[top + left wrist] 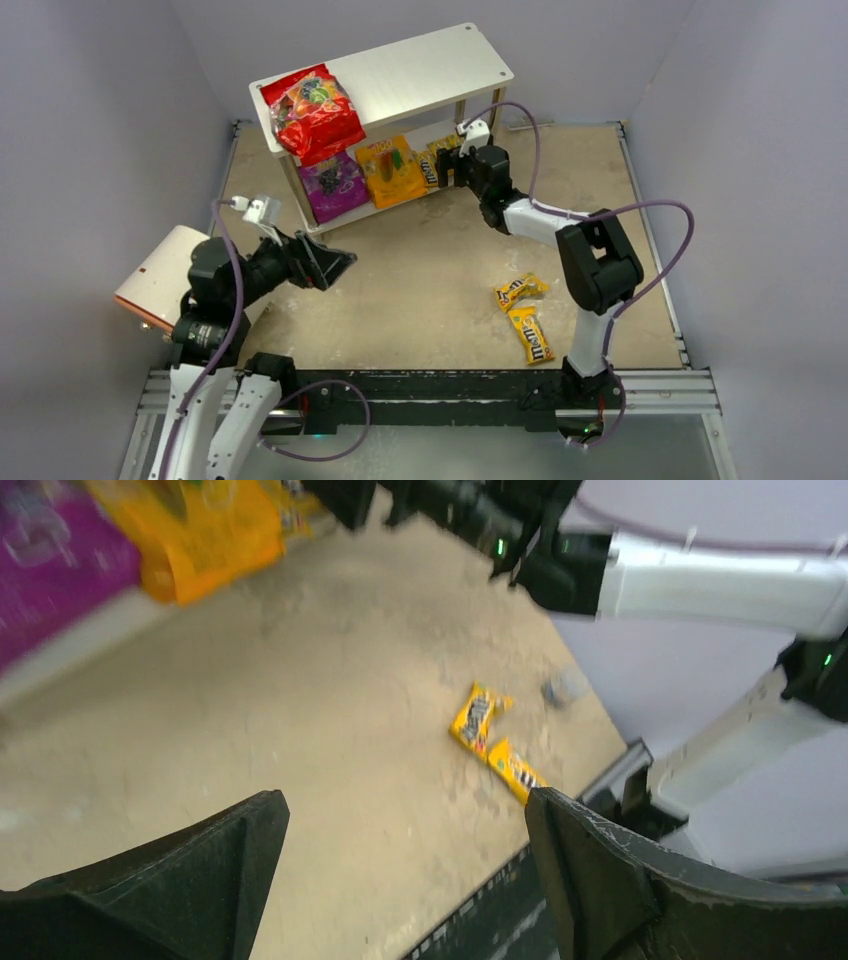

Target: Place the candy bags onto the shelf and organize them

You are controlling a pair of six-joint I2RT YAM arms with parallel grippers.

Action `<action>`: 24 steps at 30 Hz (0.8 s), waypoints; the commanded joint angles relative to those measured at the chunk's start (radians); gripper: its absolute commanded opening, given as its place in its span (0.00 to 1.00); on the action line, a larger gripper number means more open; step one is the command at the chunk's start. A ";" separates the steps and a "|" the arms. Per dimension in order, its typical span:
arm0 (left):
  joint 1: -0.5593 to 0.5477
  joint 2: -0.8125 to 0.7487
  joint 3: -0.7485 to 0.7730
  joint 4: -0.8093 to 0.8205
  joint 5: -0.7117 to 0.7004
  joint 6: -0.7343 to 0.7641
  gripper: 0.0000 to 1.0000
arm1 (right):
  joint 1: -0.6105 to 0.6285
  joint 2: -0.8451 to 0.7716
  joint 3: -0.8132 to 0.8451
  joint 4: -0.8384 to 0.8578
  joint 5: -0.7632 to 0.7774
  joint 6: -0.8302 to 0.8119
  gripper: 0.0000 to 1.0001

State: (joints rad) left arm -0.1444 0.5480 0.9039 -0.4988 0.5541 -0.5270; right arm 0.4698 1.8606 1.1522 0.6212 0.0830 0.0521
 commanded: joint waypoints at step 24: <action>0.002 0.100 -0.508 0.249 -0.174 -0.193 0.94 | -0.005 -0.231 -0.158 -0.148 0.088 0.137 0.88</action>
State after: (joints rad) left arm -0.1444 0.6106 0.3939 -0.3962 0.4351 -0.6891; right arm 0.4690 1.7275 1.0332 0.5747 0.1215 0.0917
